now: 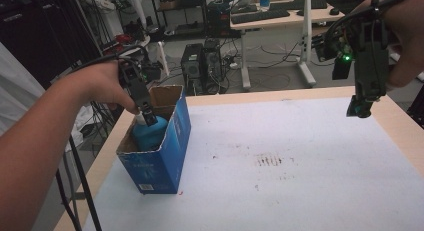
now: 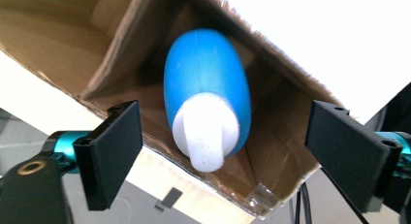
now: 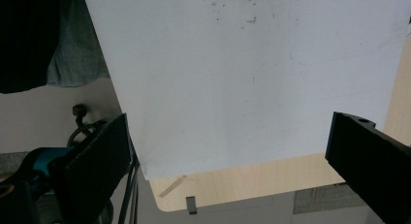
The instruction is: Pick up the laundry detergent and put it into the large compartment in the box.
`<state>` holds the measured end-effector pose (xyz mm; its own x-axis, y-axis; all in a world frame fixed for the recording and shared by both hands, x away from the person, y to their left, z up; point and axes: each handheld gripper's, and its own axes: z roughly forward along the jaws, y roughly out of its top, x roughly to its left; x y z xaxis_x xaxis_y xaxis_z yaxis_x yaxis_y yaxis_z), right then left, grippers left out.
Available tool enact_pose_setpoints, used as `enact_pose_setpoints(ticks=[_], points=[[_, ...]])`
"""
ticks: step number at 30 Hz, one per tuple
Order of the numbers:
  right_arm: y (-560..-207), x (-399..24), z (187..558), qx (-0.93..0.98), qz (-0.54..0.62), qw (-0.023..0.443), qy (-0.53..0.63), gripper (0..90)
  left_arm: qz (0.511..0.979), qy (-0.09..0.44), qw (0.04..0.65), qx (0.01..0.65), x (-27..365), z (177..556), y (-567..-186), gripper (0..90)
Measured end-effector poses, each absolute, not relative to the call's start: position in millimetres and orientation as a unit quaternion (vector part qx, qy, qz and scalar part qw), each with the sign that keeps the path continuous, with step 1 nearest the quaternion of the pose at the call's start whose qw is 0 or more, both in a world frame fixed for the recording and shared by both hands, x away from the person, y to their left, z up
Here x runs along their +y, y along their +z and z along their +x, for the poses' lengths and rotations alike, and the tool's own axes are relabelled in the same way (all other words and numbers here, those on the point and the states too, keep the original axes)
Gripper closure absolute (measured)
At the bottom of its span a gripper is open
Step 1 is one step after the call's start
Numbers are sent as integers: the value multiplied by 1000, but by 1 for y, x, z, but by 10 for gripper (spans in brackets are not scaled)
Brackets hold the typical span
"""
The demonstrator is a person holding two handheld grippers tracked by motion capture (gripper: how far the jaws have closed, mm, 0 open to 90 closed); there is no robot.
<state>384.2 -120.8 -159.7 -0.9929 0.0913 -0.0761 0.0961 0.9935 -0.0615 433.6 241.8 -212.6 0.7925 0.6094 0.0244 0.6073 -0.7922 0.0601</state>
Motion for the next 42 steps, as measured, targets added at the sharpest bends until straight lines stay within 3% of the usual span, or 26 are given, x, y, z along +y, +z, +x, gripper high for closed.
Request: enact_pose_setpoints(ticks=[15,22,42], points=[[-166,-114,388,998,49,30,-38,17,974,15,47,219,185,426,-174,34],[-166,-114,388,998,45,27,-40,17,985,11,34,170,159,427,-183,24],[-164,-118,392,998,51,26,-33,17,993,2,12,121,124,442,-226,23]])
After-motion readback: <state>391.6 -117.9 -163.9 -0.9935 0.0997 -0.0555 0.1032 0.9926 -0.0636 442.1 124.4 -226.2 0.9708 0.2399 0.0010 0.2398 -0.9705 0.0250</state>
